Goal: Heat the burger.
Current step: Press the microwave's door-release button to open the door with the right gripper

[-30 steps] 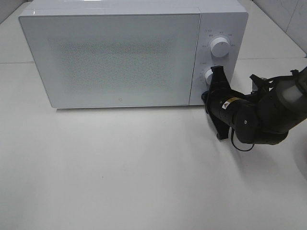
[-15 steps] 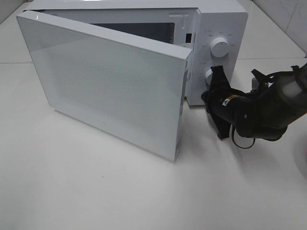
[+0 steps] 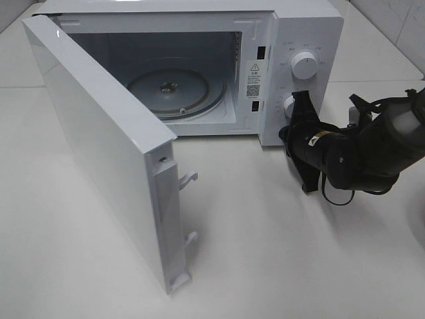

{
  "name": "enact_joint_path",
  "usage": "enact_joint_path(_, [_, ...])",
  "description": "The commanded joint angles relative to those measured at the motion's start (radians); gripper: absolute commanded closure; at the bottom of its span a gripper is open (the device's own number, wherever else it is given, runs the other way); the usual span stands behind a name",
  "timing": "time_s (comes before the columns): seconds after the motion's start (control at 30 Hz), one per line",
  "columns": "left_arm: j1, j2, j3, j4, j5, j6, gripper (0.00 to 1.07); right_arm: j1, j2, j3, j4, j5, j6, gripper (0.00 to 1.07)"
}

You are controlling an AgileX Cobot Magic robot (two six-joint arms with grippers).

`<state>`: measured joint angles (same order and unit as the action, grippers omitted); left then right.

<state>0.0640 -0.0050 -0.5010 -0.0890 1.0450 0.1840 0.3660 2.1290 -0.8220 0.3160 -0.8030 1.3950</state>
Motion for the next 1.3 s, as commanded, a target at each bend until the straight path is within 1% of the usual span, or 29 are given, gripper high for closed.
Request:
enact_joint_path(0.03, [0.001, -0.020, 0.002, -0.002, -0.010, -0.006, 0.07, -0.025, -0.027, -0.028, -0.012, -0.159, -0.006, 1.07])
enact_joint_path(0.13, [0.001, -0.020, 0.002, -0.002, -0.010, -0.006, 0.07, -0.020, -0.027, -0.023, -0.034, -0.157, 0.012, 1.07])
enact_joint_path(0.43, [0.001, -0.020, 0.002, -0.002, -0.010, -0.006, 0.07, 0.007, -0.027, -0.021, -0.038, -0.151, 0.013, 1.07])
enact_joint_path(0.53, [0.001, -0.020, 0.002, -0.002, -0.010, -0.006, 0.07, 0.021, -0.027, -0.002, -0.031, -0.150, 0.013, 1.07])
enact_joint_path(0.6, [0.001, -0.020, 0.002, -0.002, -0.010, -0.006, 0.07, 0.021, -0.028, 0.031, -0.026, -0.155, 0.013, 1.07])
enact_joint_path(0.87, [0.001, -0.020, 0.002, -0.002, -0.010, -0.006, 0.07, 0.021, -0.040, 0.051, -0.029, -0.153, 0.012, 1.07])
enact_joint_path(1.3, [0.001, -0.020, 0.002, -0.002, -0.010, -0.006, 0.07, 0.021, -0.040, 0.117, -0.063, -0.149, 0.040, 1.07])
